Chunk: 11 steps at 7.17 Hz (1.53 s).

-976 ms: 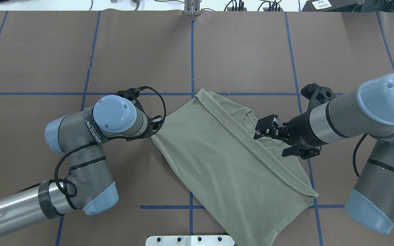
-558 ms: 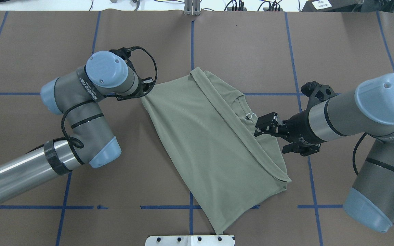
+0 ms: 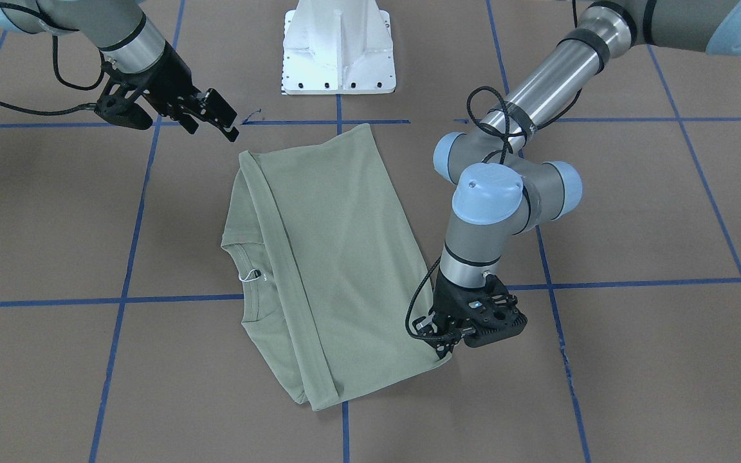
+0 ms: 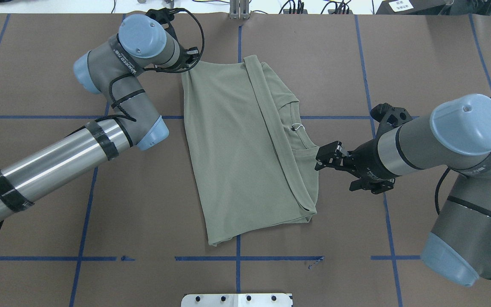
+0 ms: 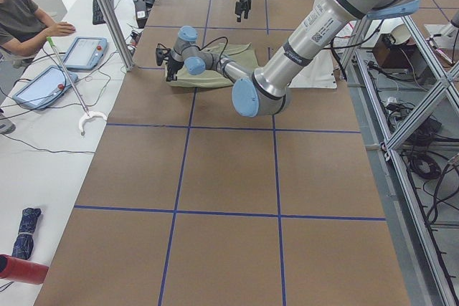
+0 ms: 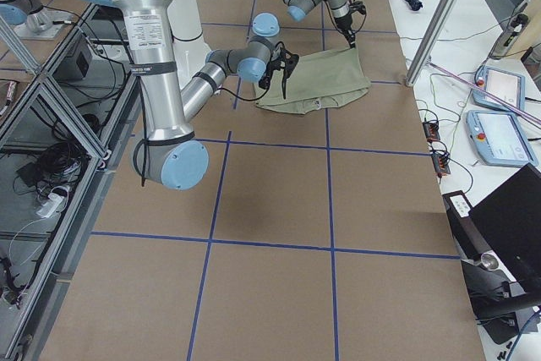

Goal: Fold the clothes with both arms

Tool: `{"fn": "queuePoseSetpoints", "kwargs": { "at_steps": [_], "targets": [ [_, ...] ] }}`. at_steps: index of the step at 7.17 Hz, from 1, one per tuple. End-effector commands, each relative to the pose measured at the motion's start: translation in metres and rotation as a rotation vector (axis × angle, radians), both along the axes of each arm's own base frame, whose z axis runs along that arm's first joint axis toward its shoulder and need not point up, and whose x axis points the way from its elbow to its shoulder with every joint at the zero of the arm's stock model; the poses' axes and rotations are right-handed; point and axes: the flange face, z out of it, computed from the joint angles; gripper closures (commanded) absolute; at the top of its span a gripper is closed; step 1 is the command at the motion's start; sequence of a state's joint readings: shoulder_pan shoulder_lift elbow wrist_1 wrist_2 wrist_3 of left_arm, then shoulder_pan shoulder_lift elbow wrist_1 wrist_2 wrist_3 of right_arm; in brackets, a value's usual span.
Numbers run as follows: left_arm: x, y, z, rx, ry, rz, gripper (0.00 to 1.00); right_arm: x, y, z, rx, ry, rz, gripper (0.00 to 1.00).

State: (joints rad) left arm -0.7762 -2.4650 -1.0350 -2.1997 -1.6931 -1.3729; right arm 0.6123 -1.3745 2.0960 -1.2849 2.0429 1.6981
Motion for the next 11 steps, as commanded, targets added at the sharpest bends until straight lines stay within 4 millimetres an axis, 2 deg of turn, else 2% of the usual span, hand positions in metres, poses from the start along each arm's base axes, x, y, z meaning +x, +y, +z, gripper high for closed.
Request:
{"fn": "queuePoseSetpoints", "kwargs": {
  "at_steps": [1, 2, 3, 4, 6, 7, 8, 9, 10, 11],
  "targets": [
    [0.025, -0.033, -0.025, 0.087, 0.029, -0.046, 1.00, -0.012, -0.002, 0.011, -0.001, 0.029, 0.009, 0.00],
    [0.029, -0.037, -0.020, 0.111, 0.029, -0.061, 1.00, -0.013, 0.000, 0.011, 0.001, 0.032, 0.009, 0.00],
    [0.030, -0.037, -0.018, 0.125, 0.021, -0.076, 0.74, -0.013, -0.001, 0.011, 0.003, 0.031, 0.010, 0.00],
    [0.034, -0.034, -0.019, 0.197, -0.034, -0.029, 0.01, -0.013, -0.002, 0.011, 0.010, 0.036, 0.023, 0.00],
    [0.029, -0.037, -0.023, 0.235, -0.061, -0.018, 0.00, -0.020, -0.005, 0.015, 0.028, 0.050, 0.016, 0.00],
    [0.024, -0.032, -0.031, 0.269, -0.063, 0.022, 0.00, -0.027, -0.010, 0.014, 0.097, 0.062, -0.028, 0.00],
    [0.016, -0.012, -0.008, 0.250, -0.029, 0.089, 0.00, -0.041, -0.021, 0.020, 0.136, 0.091, -0.038, 0.00],
    [0.003, 0.010, 0.000, 0.215, -0.022, 0.142, 0.00, -0.055, -0.032, 0.018, 0.181, 0.123, -0.072, 0.00],
    [-0.016, 0.035, -0.011, 0.207, -0.021, 0.157, 0.00, -0.068, -0.042, 0.010, 0.215, 0.191, -0.092, 0.00],
    [-0.030, 0.057, -0.027, 0.206, -0.008, 0.178, 0.00, -0.094, -0.049, 0.009, 0.251, 0.251, -0.145, 0.00]
  ]
}}
